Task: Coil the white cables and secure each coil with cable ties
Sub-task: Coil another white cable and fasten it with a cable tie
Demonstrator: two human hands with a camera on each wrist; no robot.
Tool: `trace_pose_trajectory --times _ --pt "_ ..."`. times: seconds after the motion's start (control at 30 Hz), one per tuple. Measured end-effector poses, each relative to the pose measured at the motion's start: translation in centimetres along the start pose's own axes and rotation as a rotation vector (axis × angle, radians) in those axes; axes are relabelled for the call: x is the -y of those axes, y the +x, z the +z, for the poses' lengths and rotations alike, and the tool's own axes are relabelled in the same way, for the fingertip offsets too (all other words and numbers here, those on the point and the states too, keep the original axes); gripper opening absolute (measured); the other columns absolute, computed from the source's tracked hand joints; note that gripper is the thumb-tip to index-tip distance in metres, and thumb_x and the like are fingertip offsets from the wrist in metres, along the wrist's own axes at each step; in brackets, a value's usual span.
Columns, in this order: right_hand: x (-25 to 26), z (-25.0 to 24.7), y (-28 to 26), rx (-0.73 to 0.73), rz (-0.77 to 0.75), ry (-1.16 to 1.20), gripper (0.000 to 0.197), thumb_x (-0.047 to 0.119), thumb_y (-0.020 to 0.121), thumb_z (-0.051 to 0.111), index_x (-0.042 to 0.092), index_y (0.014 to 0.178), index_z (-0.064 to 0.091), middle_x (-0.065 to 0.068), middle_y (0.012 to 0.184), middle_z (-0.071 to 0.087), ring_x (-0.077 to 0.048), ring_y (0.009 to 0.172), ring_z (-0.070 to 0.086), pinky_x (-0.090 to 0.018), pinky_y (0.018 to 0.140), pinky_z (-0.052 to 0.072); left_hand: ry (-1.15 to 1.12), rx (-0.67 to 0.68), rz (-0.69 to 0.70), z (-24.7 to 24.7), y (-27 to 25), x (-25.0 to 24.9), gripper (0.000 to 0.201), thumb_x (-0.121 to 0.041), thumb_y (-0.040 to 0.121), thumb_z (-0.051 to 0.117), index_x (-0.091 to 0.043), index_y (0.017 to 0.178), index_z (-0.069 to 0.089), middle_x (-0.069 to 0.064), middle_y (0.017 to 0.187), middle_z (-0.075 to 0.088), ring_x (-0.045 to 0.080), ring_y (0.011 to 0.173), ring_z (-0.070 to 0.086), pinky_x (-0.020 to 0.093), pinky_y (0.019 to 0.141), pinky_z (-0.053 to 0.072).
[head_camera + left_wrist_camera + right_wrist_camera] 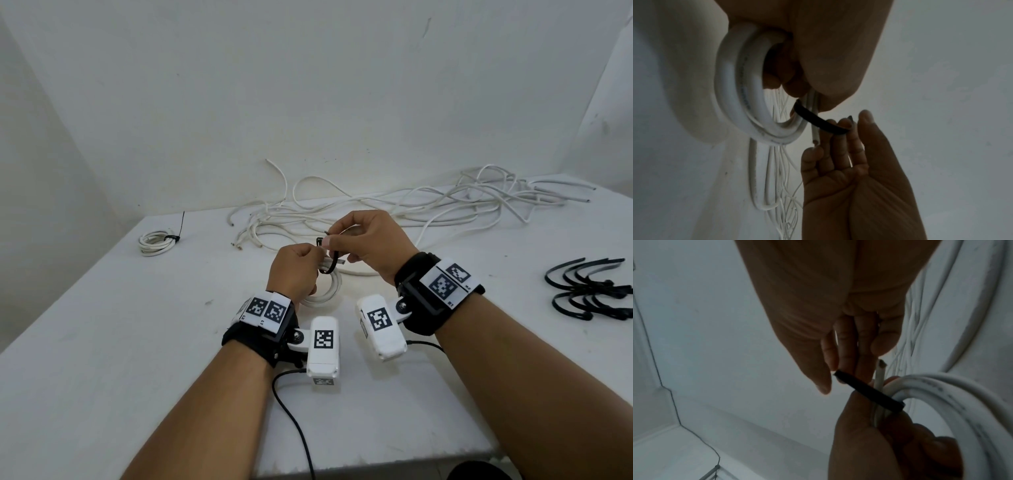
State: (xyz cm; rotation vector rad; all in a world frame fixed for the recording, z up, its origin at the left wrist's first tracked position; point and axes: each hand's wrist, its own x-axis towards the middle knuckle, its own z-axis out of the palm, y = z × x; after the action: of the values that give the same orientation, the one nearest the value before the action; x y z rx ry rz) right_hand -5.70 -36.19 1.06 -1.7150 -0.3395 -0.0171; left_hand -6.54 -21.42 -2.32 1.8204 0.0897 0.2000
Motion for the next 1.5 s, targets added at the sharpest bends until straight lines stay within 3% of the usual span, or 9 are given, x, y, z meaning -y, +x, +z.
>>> trace_pose_trajectory --times 0.27,0.5,0.67,0.83,0.93,1.13,1.27,1.4,1.5 --pt "-0.1 -0.4 0.0 -0.064 -0.097 -0.378 0.006 0.017 0.085 0.072 0.018 0.08 0.077 0.003 0.06 0.07 -0.001 0.052 0.059 -0.009 0.048 0.038 0.121 0.016 0.118 0.0 -0.1 -0.4 0.025 -0.019 0.092 0.055 -0.008 0.078 0.072 -0.017 0.039 0.051 -0.002 0.039 0.046 0.028 0.065 0.039" --pt "0.0 -0.3 0.0 -0.073 -0.121 -0.452 0.009 0.017 0.083 0.072 0.022 0.077 0.077 0.01 0.058 0.068 0.001 0.056 0.06 -0.009 0.054 0.042 0.167 0.018 0.127 0.0 -0.2 -0.6 0.024 -0.019 0.093 0.054 -0.008 0.079 0.071 -0.017 0.037 0.051 -0.004 0.035 0.046 0.024 0.054 0.034" --pt "0.1 -0.5 0.0 -0.059 -0.099 -0.493 0.012 0.016 0.083 0.071 0.023 0.075 0.076 0.006 0.058 0.068 0.001 0.052 0.058 -0.012 0.052 0.043 0.22 0.033 0.158 -0.2 0.2 0.0 0.022 -0.022 0.089 0.057 -0.02 0.072 0.072 -0.008 0.068 0.071 0.0 0.055 0.057 0.026 0.066 0.041" --pt "0.3 -0.9 -0.1 -0.04 -0.043 -0.503 0.01 0.02 0.082 0.072 0.021 0.074 0.076 0.005 0.058 0.068 0.004 0.049 0.056 -0.011 0.048 0.038 0.349 0.056 0.221 -0.3 0.0 -0.3 0.022 -0.032 0.092 0.055 -0.023 0.087 0.075 -0.008 0.074 0.073 0.005 0.067 0.061 0.026 0.064 0.041" --pt "0.2 -1.1 0.0 -0.044 -0.015 -0.453 0.011 0.019 0.083 0.072 0.018 0.073 0.076 0.004 0.057 0.069 0.002 0.052 0.059 -0.012 0.052 0.04 0.412 0.057 0.28 -0.2 -0.1 -0.3 0.023 -0.034 0.093 0.055 -0.025 0.091 0.076 -0.007 0.076 0.073 0.009 0.077 0.065 0.028 0.07 0.047" --pt "-0.1 -1.7 0.0 0.004 0.077 -0.118 0.014 0.012 0.082 0.078 0.002 0.077 0.069 -0.009 0.065 0.069 -0.014 0.056 0.059 -0.024 0.055 0.045 0.464 0.083 0.393 -0.1 -0.4 -0.5 0.024 -0.029 0.093 0.055 -0.024 0.079 0.074 -0.01 0.061 0.064 0.005 0.061 0.056 0.024 0.06 0.04" --pt "0.3 -1.8 0.0 0.095 0.19 0.072 0.02 0.008 0.081 0.078 0.007 0.075 0.059 -0.014 0.071 0.066 -0.015 0.054 0.058 -0.026 0.056 0.045 0.394 0.079 0.416 -0.1 -0.4 -0.5 0.029 -0.039 0.089 0.051 -0.023 0.078 0.072 -0.007 0.068 0.069 0.01 0.071 0.065 0.033 0.07 0.052" --pt "0.3 -2.4 -0.1 0.147 0.304 0.181 0.032 0.023 0.067 0.085 0.011 0.073 0.056 -0.015 0.072 0.064 -0.022 0.058 0.053 -0.029 0.055 0.044 0.377 0.118 0.513 -0.1 -0.6 -0.7 0.027 -0.036 0.088 0.051 -0.022 0.071 0.068 0.002 0.063 0.066 0.018 0.063 0.06 0.039 0.064 0.049" --pt "0.4 -2.1 -0.5 0.152 0.272 0.137 0.028 0.024 0.078 0.081 0.01 0.085 0.058 -0.013 0.077 0.066 -0.018 0.06 0.06 -0.024 0.051 0.046 0.362 0.094 0.489 -0.4 -0.4 -0.5 0.028 -0.036 0.088 0.052 -0.028 0.066 0.066 -0.003 0.062 0.067 0.015 0.063 0.062 0.034 0.063 0.05"
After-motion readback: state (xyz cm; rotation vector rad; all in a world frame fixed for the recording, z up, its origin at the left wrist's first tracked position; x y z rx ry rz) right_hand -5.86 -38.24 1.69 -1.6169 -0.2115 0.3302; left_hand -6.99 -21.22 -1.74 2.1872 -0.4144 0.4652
